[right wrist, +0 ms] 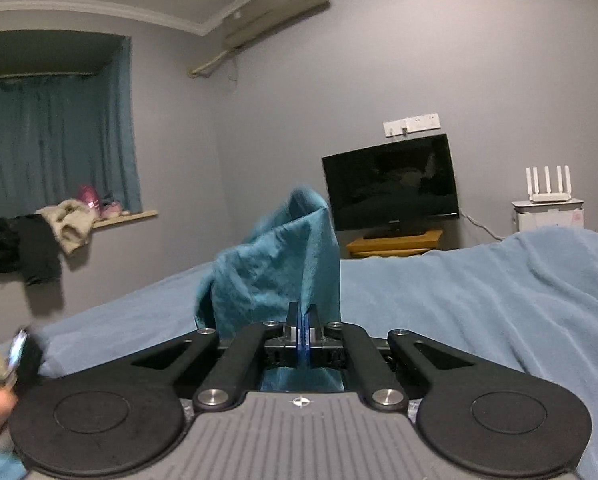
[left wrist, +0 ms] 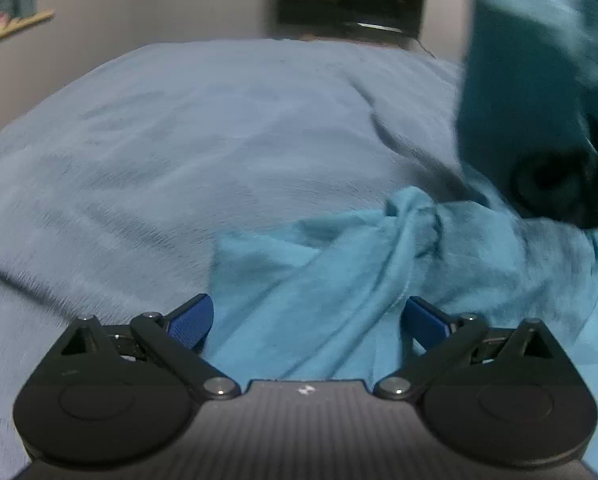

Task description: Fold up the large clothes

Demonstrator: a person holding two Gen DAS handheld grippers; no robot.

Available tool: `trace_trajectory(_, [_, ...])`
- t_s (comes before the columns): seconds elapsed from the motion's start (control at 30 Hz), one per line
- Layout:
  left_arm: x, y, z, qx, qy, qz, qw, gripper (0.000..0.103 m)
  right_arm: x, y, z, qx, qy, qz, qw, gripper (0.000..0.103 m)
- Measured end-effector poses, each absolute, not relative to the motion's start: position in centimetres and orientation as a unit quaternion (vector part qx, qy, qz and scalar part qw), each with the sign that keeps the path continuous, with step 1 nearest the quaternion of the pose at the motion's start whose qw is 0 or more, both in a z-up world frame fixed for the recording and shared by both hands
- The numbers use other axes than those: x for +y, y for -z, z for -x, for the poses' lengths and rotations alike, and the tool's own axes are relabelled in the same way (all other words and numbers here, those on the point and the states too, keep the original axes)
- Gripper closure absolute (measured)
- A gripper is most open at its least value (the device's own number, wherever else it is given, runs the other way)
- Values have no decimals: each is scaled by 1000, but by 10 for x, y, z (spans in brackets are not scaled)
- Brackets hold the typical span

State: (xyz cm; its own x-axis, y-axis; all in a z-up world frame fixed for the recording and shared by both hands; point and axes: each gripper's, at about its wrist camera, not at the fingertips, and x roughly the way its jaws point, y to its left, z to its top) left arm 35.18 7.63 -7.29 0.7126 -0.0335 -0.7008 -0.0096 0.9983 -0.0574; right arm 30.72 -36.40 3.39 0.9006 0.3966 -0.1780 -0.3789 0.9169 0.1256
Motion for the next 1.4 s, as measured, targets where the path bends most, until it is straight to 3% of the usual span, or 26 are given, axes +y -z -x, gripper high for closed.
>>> trace_trajectory(0.3, [97,37,-300,320,-4,91,943,0,-372,23,-196,224,-154,18,962,101])
trace_trajectory(0.33, [98,33,-292,310,2,104,945,0,-375,25,-191,236,-138,9,962,98])
trace_trajectory(0.4, [98,27,-279,294,14,128,947,0,-383,26,-188,257,-103,-35,960,83])
trace_trajectory(0.47, [101,22,-269,273,28,159,948,0,-391,23,-185,255,-80,-84,960,76])
trace_trajectory(0.6, [96,22,-274,258,93,232,933,0,-401,20,-184,243,-76,-171,952,53])
trace_trajectory(0.73, [71,46,-301,319,111,221,915,0,-392,32,-202,268,-100,-227,931,45])
trace_trajectory(0.77, [67,54,-307,339,111,217,908,3,-387,36,-208,280,-100,-225,928,43])
trace_trajectory(0.83, [64,65,-318,369,127,218,895,20,-381,46,-217,299,-102,-231,920,35])
trace_trajectory(0.87, [63,67,-321,381,140,221,887,46,-381,51,-219,307,-109,-246,913,34])
trace_trajectory(0.93, [65,71,-322,395,153,230,876,59,-381,58,-221,319,-137,-274,897,55])
trace_trajectory(0.97, [65,70,-320,395,156,227,876,73,-379,59,-222,321,-150,-277,893,80])
trace_trajectory(1.0, [66,68,-317,397,168,231,872,88,-377,59,-224,318,-149,-267,897,88])
trace_trajectory(1.03, [67,65,-313,400,184,237,866,90,-376,55,-224,306,-144,-251,907,92])
trace_trajectory(1.2, [51,40,-289,401,231,143,875,90,-389,28,-212,245,-117,-221,937,95])
trace_trajectory(1.33, [35,64,-297,445,201,85,869,89,-378,46,-216,316,-102,-160,930,87])
trace_trajectory(1.4, [35,63,-298,446,197,84,869,81,-370,52,-214,329,-98,-135,930,81])
